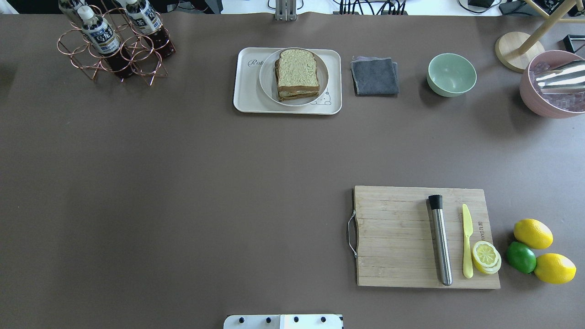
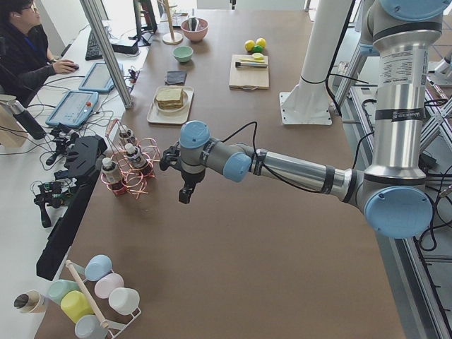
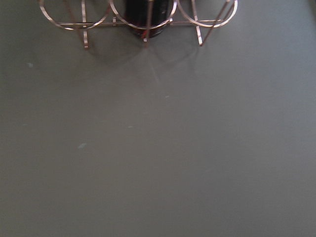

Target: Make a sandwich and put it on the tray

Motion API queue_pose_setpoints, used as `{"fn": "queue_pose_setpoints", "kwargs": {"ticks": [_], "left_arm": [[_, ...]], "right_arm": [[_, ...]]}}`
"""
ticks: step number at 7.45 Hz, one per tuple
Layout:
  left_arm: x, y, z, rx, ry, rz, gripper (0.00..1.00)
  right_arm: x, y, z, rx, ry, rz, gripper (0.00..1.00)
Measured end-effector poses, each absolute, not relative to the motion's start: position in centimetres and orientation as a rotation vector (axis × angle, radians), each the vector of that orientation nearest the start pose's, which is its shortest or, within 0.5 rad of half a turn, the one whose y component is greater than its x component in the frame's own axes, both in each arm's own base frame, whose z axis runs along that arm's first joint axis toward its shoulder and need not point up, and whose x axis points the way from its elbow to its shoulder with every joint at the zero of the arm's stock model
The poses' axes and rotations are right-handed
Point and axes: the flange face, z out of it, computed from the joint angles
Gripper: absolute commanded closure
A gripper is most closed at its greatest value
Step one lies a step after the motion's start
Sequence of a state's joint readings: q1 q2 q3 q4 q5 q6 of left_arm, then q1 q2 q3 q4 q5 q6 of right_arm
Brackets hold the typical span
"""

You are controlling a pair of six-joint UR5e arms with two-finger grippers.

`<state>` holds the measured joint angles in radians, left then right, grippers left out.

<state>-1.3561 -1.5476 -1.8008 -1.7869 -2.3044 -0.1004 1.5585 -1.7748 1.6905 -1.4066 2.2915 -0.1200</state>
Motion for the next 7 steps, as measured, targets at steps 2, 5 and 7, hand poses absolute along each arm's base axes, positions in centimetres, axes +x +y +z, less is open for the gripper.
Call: {"fn": "queue_pose_setpoints", "kwargs": {"ticks": [2, 5, 7], "left_arm": [[-3.4, -48.5, 58.0, 0.22, 0.716, 0.327, 0.02], [-5.6, -46.7, 64.3, 0.106, 0.724, 0.291, 0.02], [-5.7, -46.4, 65.8, 0.073, 0.734, 0.273, 0.02]], "right_arm": [[6.3, -41.1, 67.9, 0.114, -0.705, -0.154, 0.0], [6.3, -41.1, 68.3, 0.105, -0.704, -0.149, 0.0], [6.3, -41.2, 68.7, 0.096, -0.706, -0.141, 0.0]]}}
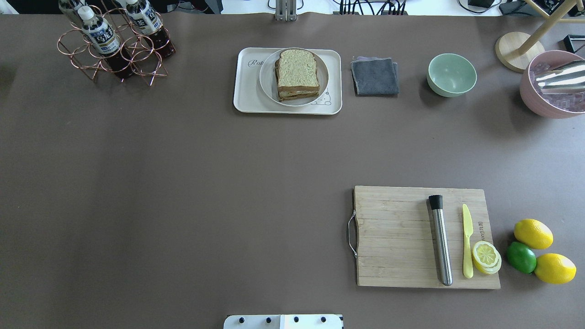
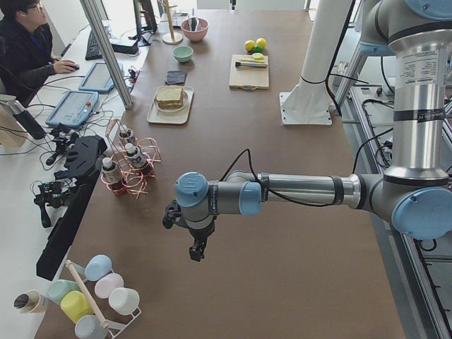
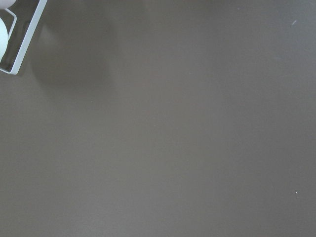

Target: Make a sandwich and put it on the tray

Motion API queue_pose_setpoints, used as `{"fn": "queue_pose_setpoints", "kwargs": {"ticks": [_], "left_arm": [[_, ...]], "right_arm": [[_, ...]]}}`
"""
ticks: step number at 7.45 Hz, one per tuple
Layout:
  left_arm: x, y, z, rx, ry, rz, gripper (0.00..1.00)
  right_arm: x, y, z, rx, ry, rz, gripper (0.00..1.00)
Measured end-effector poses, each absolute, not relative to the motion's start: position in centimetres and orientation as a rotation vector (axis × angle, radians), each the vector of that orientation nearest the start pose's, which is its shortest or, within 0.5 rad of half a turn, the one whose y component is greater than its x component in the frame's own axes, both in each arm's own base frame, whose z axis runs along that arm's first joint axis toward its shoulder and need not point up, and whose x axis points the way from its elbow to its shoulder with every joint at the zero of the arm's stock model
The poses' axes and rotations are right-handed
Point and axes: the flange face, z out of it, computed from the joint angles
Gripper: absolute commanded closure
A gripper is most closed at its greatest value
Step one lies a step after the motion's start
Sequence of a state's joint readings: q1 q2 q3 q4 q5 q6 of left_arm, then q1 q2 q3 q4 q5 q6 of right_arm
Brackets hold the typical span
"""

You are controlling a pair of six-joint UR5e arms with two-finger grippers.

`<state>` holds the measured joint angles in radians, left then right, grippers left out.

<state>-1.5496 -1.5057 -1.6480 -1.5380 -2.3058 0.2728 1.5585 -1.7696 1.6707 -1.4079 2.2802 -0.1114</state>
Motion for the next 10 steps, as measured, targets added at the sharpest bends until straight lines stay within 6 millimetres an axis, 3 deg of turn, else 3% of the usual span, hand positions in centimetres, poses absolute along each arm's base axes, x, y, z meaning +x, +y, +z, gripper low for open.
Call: {"fn": "queue_pose_setpoints", "kwargs": {"ticks": [10], "left_arm": [[-5.7, -45.6, 67.5, 0.039, 0.742, 0.259, 0.02]], "right_arm": [[6.3, -40.8, 69.5, 0.078, -0.712, -0.131, 0.0]]}}
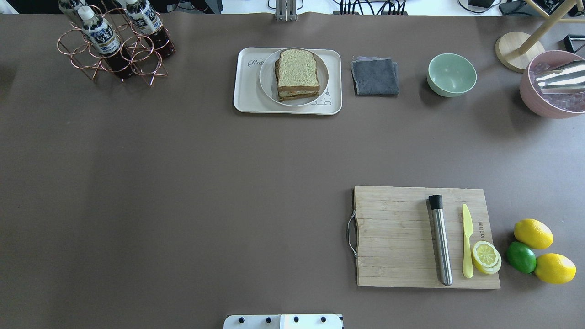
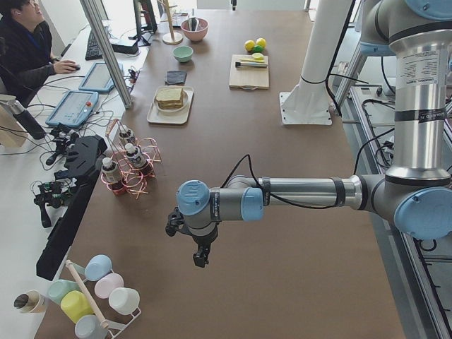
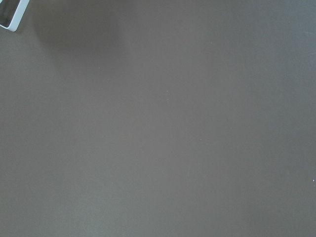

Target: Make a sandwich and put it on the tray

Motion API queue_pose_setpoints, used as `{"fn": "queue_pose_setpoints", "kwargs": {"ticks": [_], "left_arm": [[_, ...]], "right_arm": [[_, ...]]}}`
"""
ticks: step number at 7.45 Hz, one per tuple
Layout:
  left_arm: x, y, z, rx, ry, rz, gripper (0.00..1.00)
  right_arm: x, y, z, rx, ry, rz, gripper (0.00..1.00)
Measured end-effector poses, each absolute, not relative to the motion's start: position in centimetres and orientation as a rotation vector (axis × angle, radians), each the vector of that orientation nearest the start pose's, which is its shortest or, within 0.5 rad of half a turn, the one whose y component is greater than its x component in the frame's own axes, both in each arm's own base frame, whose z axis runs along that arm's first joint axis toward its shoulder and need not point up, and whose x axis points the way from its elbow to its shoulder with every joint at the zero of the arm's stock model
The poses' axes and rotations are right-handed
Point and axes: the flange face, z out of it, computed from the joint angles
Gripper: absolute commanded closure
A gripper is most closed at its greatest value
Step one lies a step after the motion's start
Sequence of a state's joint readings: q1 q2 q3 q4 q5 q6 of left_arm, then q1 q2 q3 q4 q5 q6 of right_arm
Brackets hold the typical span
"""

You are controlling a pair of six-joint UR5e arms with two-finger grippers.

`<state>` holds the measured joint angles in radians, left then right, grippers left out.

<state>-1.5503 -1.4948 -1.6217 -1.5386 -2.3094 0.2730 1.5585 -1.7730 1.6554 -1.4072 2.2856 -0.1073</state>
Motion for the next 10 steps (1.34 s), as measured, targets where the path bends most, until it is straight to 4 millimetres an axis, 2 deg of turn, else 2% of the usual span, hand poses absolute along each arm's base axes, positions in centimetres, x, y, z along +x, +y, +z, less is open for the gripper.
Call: {"fn": "queue_pose_setpoints", "kwargs": {"ticks": [6, 10], "left_arm": [[-5.7, -45.5, 68.3, 0.026, 0.744, 0.255, 0.02], [-5.7, -45.4, 68.8, 0.019, 0.745, 0.253, 0.02]], "right_arm": [[6.3, -40.6, 70.4, 0.06, -0.713, -0.124, 0.0], [6.2, -40.3, 71.7, 0.034, -0.725, -0.113, 0.0]]}}
